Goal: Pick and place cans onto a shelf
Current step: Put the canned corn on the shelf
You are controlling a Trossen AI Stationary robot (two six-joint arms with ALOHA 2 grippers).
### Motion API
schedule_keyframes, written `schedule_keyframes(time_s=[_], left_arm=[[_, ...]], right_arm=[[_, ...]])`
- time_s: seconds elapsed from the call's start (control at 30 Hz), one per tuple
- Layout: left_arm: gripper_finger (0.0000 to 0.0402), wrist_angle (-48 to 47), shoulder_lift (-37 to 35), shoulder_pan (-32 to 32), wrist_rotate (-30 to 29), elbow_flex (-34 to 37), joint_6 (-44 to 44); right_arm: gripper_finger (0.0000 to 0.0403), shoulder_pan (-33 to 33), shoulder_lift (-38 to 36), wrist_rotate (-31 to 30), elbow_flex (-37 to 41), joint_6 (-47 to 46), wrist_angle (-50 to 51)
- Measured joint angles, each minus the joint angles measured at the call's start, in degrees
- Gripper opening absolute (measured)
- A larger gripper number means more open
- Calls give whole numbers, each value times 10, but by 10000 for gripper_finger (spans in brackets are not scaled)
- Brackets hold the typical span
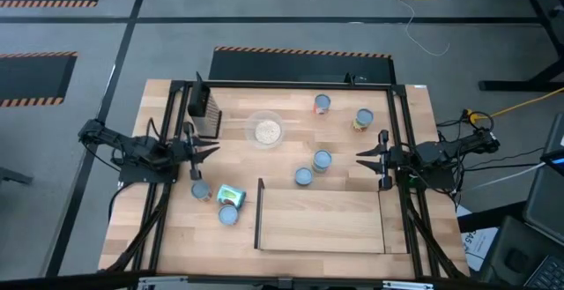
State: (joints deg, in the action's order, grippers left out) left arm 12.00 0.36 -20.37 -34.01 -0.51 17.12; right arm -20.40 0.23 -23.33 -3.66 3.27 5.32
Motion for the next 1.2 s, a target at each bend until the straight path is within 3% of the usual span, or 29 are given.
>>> schedule_keyframes(time_s=[0.27, 0.43, 0.83, 1.2], left_arm=[[55, 113, 0, 0, -9, 0, 26], [55, 154, 0, 0, 28, 0, 23], [57, 226, 0, 0, 41, -1, -53], [115, 249, 0, 0, 41, -1, -80]], right_arm=[[96, 0, 0, -1, 0, 33, 0], [96, 0, 0, -1, 0, 32, 0], [96, 0, 0, -1, 0, 32, 0], [96, 0, 0, -1, 0, 32, 1]])
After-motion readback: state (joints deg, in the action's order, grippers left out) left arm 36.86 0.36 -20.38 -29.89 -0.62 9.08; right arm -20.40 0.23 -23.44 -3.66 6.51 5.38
